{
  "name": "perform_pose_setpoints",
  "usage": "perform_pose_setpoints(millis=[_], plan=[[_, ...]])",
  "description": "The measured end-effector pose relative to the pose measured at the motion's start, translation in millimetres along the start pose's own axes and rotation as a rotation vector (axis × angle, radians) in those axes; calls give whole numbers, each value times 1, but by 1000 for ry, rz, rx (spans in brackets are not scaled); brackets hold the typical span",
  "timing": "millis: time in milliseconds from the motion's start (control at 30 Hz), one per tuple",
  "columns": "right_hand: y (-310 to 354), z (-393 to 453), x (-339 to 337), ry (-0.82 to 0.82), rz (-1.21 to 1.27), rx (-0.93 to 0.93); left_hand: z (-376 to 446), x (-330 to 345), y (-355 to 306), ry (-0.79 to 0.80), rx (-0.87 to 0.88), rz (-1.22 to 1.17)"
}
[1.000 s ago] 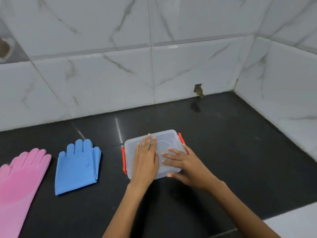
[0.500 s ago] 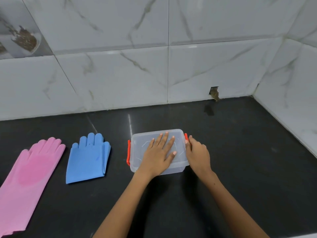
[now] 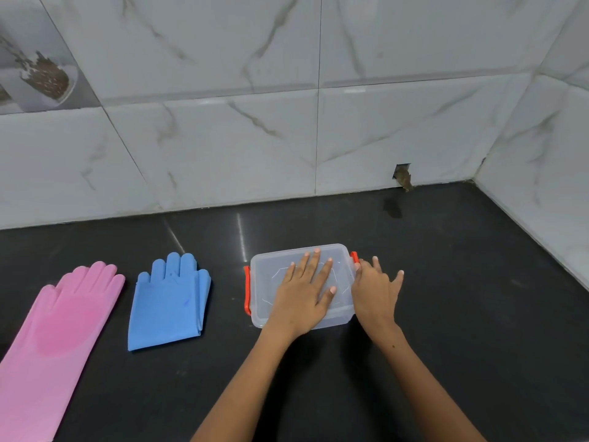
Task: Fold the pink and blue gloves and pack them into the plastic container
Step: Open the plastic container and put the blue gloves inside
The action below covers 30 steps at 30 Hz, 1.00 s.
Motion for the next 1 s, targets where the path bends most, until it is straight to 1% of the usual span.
perform_pose_setpoints(millis=[167,267,300,333,367,433,467,533,567,600,633,667,700,733,767,833,900,1000], plan=[[2,0,4,16,-32,82,0,0,-1,8,-3,-4],[-30,2,1,6,143,257,-2,0,0,4,19,1],[-41,3,-3,-19,178,278,-3,0,0,1,20,7],[-44,5,-8,-67,196,237,-4,0,1,-7,21,14],[-38,6,-13,-124,225,145,-4,-1,1,-17,26,22],[-2,1,-22,-178,302,-99,-5,-6,-2,-38,35,-34],[21,-3,-21,-167,302,-222,-5,-11,-2,-57,26,-138],[63,-10,-15,-135,252,-414,-10,-30,1,-131,-49,-535],[78,-10,-11,-110,245,-465,-14,-41,7,-190,-83,-716],[90,-9,-6,-70,249,-487,-19,-52,16,-279,-113,-801],[98,-8,1,-21,251,-492,-26,-62,27,-370,-156,-775],[105,-8,10,28,239,-497,-32,-68,40,-444,-213,-681],[109,-8,20,69,208,-510,-37,-73,54,-485,-281,-567],[112,-10,28,100,165,-524,-41,-73,68,-483,-355,-469],[113,-11,35,121,117,-536,-45,-71,81,-445,-428,-404],[111,-11,44,134,38,-539,-50,-60,100,-323,-527,-353],[109,-10,47,130,5,-537,-52,-56,105,-292,-513,-370],[110,-10,48,129,-11,-538,-56,-59,110,-385,-491,-425]])
Point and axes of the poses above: each hand's wrist, its own z-axis towards the middle knuckle, its own x-axis out of the palm, y = z × x, the point moved 9 cm from there along z, towards the middle knuckle, and after that the axes turned 5 degrees about -x, right-handed, at the moved point
